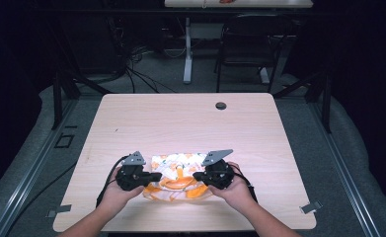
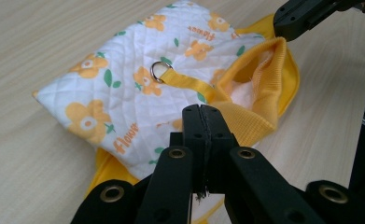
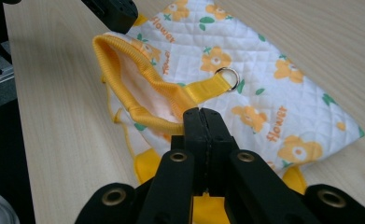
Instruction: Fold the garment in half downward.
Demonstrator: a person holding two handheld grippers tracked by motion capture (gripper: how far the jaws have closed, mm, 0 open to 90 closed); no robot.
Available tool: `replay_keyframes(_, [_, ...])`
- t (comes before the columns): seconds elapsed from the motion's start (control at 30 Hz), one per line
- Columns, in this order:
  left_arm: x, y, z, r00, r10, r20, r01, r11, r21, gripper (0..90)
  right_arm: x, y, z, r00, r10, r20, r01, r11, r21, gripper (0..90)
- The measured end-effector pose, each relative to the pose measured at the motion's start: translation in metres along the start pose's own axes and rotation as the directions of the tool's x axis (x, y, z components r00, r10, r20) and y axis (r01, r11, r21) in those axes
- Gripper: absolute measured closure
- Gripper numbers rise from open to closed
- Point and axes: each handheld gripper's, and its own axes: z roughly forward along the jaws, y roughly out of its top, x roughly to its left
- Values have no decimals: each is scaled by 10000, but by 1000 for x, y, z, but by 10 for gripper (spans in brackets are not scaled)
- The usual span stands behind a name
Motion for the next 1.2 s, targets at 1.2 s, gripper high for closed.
replay_keyframes(1.2, [8,-39,22,9999,-50,-124,56,9986,522,899,7,-45,28,9970,683,-373,-656,9954,699,900])
